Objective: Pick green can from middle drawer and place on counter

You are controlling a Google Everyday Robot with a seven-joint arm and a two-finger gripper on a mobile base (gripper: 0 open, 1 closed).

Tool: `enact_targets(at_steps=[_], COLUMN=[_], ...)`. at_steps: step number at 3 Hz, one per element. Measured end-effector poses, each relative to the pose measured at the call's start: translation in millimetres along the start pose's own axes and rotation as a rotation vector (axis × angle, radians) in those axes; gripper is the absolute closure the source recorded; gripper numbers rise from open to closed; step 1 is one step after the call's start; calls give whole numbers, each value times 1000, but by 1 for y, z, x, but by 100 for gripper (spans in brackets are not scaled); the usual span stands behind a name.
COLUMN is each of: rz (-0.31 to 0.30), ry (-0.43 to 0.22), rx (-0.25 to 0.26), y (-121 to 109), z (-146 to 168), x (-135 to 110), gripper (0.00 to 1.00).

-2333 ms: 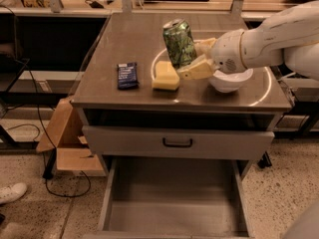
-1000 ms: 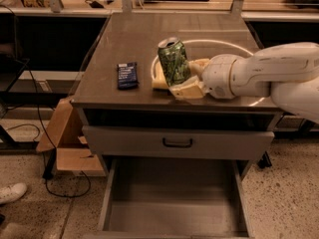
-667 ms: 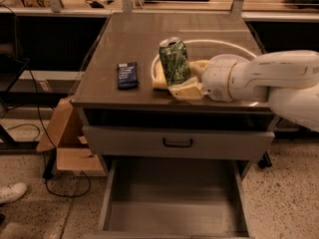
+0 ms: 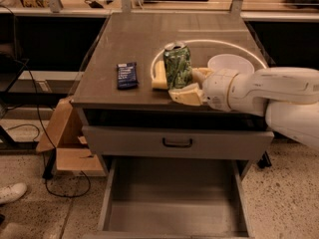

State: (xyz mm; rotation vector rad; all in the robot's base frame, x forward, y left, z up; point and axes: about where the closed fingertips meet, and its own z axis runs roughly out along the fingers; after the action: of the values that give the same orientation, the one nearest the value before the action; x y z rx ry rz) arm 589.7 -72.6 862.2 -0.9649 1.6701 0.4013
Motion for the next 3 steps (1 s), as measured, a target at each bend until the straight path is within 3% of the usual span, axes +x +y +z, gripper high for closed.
enact_targets(at_steps=[2, 3], rz=[93, 127], ry=[23, 14], rx=[81, 94], y=[3, 8], z=[-26, -28], x=[35, 44], gripper=[100, 100])
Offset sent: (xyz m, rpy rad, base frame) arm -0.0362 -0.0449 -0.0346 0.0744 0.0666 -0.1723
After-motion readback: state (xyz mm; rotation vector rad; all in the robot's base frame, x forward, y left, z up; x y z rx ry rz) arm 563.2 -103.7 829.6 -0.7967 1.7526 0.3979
